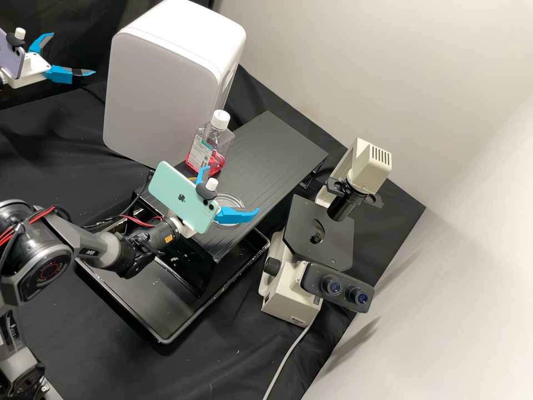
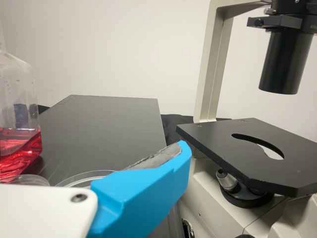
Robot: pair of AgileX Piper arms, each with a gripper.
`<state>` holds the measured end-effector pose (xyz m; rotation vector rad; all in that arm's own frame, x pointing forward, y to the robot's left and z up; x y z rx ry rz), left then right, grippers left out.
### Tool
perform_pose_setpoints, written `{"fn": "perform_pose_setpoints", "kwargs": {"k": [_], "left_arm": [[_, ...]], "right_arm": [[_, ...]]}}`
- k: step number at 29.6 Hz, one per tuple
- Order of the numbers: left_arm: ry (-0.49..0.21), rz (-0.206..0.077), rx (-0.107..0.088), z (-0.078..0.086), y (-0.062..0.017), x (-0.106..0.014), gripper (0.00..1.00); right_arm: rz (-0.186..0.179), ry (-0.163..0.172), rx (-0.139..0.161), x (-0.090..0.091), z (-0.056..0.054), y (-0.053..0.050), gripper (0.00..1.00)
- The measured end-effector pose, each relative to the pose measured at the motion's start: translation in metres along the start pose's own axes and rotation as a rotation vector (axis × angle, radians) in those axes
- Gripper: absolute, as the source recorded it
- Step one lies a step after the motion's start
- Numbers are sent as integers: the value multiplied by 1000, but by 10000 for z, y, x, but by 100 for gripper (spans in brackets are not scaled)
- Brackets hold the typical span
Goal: Place the lid on the petri dish
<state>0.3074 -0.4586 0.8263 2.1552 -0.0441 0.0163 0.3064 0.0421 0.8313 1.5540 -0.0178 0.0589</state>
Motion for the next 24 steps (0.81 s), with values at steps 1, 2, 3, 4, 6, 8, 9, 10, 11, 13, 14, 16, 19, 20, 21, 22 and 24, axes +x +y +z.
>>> {"fn": "perform_pose_setpoints", "kwargs": {"k": [1,2,3,4,6,8,9,10,11,13,14,16,19,20,21,22,24], "left_arm": [[0,0,0,0,0,0,100],[0,0,0,0,0,0,100],[0,0,0,0,0,0,100],[0,0,0,0,0,0,100],[0,0,0,0,0,0,100],[0,0,0,0,0,0,100],[0,0,0,0,0,0,100],[0,0,0,0,0,0,100],[0,0,0,0,0,0,100],[-4,-1,0,12,-2,0,100],[-3,-1,-2,14,-3,0,100],[-3,-1,-9,36,-7,-1,100],[-17,-4,-23,130,-27,-4,100],[-22,-6,-25,175,-36,-8,100],[-34,-8,-29,233,-44,-14,100],[-51,-11,-36,302,-55,-22,100],[-100,-17,-37,443,-83,-56,100]], "right_arm": [[0,0,0,0,0,0,100],[0,0,0,0,0,0,100],[0,0,0,0,0,0,100],[0,0,0,0,0,0,100],[0,0,0,0,0,0,100],[0,0,0,0,0,0,100],[0,0,0,0,0,0,100],[0,0,0,0,0,0,100],[0,0,0,0,0,0,100],[0,0,0,0,0,0,100],[0,0,0,0,0,0,100],[0,0,0,0,0,0,100],[0,0,0,0,0,0,100],[0,0,0,0,0,0,100],[0,0,0,0,0,0,100],[0,0,0,0,0,0,100],[0,0,0,0,0,0,100]]}}
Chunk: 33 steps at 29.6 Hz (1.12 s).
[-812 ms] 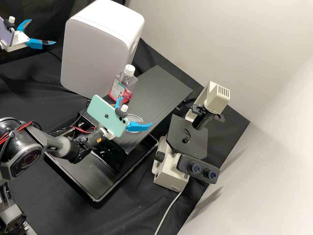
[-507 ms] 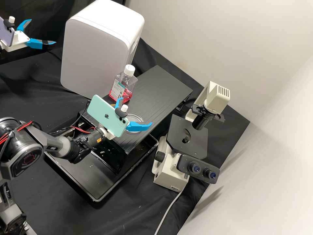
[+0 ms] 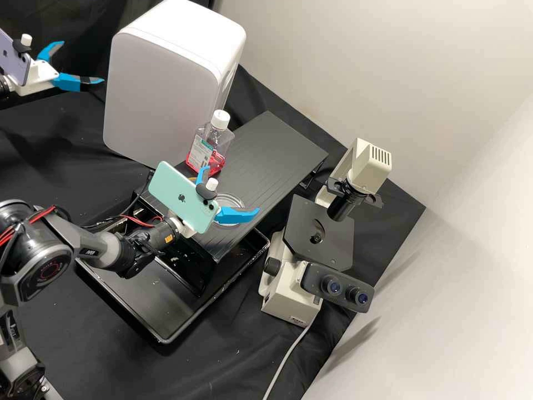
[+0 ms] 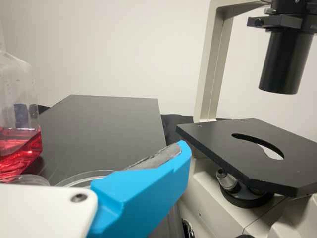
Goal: Place the lid on the petri dish
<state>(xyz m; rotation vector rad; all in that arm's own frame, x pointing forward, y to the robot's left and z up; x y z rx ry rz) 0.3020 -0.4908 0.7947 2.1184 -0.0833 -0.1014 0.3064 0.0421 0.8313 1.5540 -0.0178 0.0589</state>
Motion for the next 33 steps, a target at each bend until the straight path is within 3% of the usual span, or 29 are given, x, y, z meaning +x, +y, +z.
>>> {"fn": "perform_pose_setpoints", "kwargs": {"k": [3,8,9,14,16,20,24,33], "left_arm": [[-79,1,17,159,-85,-36,100],[-166,-24,29,332,-339,-85,100],[-183,-36,29,374,-416,-96,100],[-216,-101,33,513,-634,-156,100],[-220,-124,48,576,-722,-174,100],[-262,-185,60,734,-914,-240,100],[-300,-222,69,825,-1004,-331,100],[-339,-273,82,896,-1093,-496,100]], "right_arm": [[0,0,0,0,0,0,100],[0,0,0,0,0,0,100],[0,0,0,0,0,0,100],[0,0,0,0,0,0,100],[0,0,0,0,0,0,100],[0,0,0,0,0,0,100],[0,0,0,0,0,0,100],[0,0,0,0,0,0,100]]}}
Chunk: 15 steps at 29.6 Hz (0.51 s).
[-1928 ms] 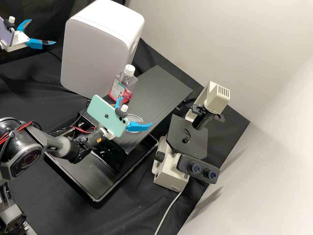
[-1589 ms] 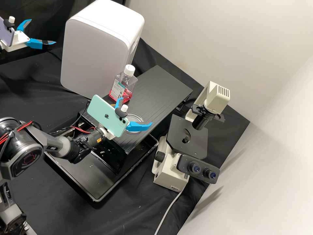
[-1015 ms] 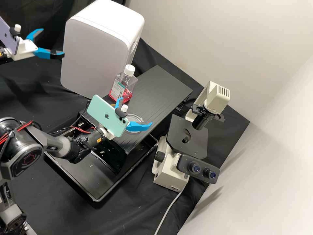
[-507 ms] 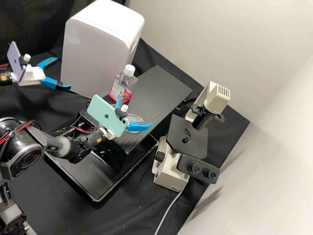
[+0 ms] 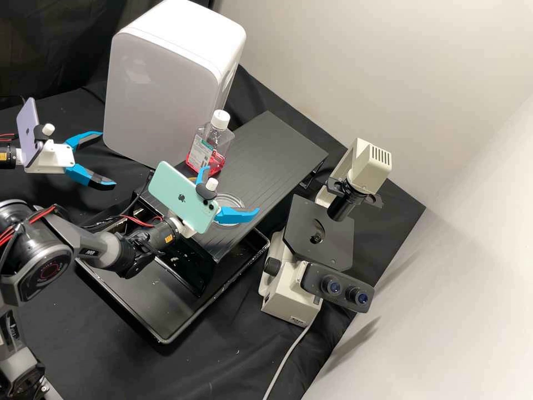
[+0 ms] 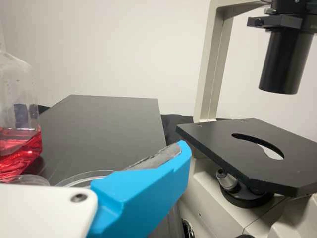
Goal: Place the lid on the petri dish
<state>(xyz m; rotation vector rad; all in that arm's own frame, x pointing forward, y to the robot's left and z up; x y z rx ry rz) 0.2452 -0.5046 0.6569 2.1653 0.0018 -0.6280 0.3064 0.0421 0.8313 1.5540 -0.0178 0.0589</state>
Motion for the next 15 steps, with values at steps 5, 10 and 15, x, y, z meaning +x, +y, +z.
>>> {"fn": "perform_pose_setpoints", "kwargs": {"k": [5,10,15], "left_arm": [[-24,-24,4,94,-66,-26,100],[-48,-58,14,151,-139,-105,100],[-85,-106,30,234,-236,-235,100]], "right_arm": [[0,0,0,0,0,0,100],[0,0,0,0,0,0,100],[0,0,0,0,0,0,100]]}}
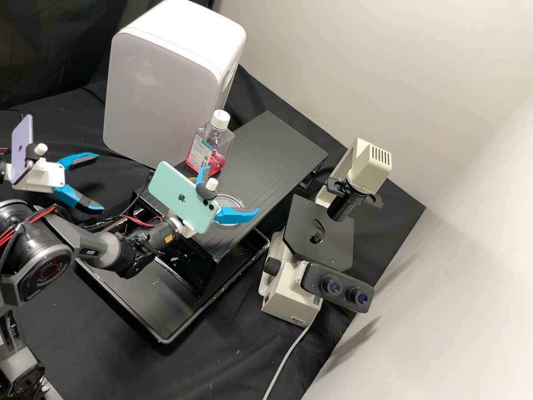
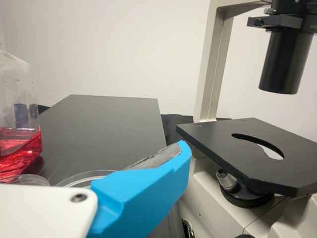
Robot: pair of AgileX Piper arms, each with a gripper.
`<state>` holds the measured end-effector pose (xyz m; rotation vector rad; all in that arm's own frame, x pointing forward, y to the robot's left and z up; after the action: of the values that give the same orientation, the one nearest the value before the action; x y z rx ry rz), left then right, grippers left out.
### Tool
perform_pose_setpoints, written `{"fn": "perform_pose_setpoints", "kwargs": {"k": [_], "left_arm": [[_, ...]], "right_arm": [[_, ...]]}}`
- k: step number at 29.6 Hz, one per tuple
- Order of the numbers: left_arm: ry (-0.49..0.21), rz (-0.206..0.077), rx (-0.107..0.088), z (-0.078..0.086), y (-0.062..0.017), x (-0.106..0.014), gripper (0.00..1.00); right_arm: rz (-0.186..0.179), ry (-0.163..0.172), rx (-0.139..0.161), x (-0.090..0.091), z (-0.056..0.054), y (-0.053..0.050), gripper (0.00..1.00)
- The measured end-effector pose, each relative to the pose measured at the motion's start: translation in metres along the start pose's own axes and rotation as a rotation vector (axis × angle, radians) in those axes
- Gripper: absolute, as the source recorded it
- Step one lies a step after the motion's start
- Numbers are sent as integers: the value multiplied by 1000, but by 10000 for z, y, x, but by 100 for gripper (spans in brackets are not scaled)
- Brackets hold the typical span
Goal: Place the lid on the petri dish
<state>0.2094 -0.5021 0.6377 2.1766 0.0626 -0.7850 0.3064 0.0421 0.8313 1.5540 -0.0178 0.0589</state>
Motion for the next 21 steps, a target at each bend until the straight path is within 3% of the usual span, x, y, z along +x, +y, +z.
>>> {"fn": "perform_pose_setpoints", "kwargs": {"k": [5,9,11,14,21], "left_arm": [[-33,-13,8,81,-24,-74,100],[-43,-8,9,96,0,-151,100],[-45,2,-7,94,31,-201,100],[-46,13,-9,82,64,-273,100],[-39,40,-54,41,133,-372,100]], "right_arm": [[0,0,0,0,0,0,100],[0,0,0,0,0,0,100],[0,0,0,0,0,0,100],[0,0,0,0,0,0,100],[0,0,0,0,0,0,100]]}}
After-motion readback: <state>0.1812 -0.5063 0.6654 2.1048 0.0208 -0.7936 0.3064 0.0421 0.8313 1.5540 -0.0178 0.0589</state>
